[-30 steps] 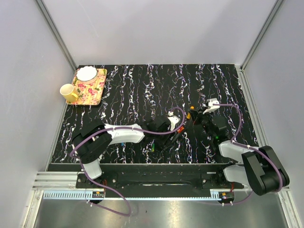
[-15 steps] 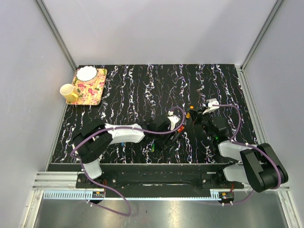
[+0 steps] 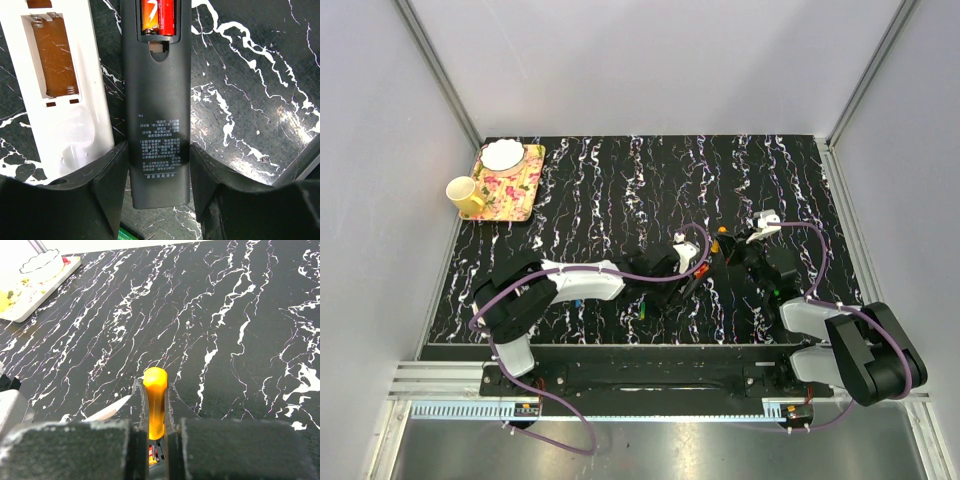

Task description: Unload the batteries from the remote control

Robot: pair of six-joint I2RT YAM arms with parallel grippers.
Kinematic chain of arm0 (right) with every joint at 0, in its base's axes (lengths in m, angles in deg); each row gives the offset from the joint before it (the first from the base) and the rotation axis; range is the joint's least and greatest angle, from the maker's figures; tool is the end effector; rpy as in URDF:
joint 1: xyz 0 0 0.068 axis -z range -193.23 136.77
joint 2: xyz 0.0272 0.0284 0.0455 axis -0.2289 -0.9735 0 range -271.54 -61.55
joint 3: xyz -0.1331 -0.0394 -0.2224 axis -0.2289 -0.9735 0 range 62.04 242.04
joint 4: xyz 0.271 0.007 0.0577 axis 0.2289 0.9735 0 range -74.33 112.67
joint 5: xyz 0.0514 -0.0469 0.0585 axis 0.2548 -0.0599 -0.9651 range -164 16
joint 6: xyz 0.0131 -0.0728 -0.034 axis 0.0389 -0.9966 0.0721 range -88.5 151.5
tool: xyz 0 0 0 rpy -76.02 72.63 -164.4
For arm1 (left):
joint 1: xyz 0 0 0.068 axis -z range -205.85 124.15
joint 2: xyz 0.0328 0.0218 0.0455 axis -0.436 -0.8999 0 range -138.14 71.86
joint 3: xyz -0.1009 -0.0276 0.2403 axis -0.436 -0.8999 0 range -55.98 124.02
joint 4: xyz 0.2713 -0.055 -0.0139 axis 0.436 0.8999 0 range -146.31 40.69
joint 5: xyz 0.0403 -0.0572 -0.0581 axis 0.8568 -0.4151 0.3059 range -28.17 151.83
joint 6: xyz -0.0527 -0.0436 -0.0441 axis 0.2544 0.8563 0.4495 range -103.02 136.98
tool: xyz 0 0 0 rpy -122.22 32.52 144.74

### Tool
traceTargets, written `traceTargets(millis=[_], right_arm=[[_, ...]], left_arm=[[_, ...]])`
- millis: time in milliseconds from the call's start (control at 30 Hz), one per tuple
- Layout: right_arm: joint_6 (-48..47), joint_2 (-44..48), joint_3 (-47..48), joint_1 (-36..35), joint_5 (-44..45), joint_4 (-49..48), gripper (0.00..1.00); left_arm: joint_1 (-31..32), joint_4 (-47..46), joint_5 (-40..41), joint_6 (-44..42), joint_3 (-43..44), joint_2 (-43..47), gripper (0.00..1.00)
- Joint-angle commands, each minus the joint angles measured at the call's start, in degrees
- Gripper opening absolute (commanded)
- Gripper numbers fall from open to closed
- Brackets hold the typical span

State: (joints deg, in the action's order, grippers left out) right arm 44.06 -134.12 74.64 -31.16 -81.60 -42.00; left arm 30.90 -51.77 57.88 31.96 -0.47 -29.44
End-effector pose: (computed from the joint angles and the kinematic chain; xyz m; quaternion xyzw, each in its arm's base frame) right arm 0.2549 0.0923 0.1525 -0.0795 0.7167 0.2278 0.6543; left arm 0.2082 -0.3265 0.1045 0.3460 0.8742 -0.2249 0.2558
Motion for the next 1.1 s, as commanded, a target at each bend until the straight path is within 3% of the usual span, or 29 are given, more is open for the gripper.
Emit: traceTargets(millis=[0,1067], right_arm=[[-0.6,1.6,-0.2,0.2,-0.1,-1.2,0.0],[-0.7,0.0,1.8,0.2,-0.6,1.8,0.0]], left_arm=[[-0.8,2.1,-0.2,0.6,-0.3,-2.8,0.0],[-1.1,2.3,-0.2,1.5,-3.6,0.6,0.0]])
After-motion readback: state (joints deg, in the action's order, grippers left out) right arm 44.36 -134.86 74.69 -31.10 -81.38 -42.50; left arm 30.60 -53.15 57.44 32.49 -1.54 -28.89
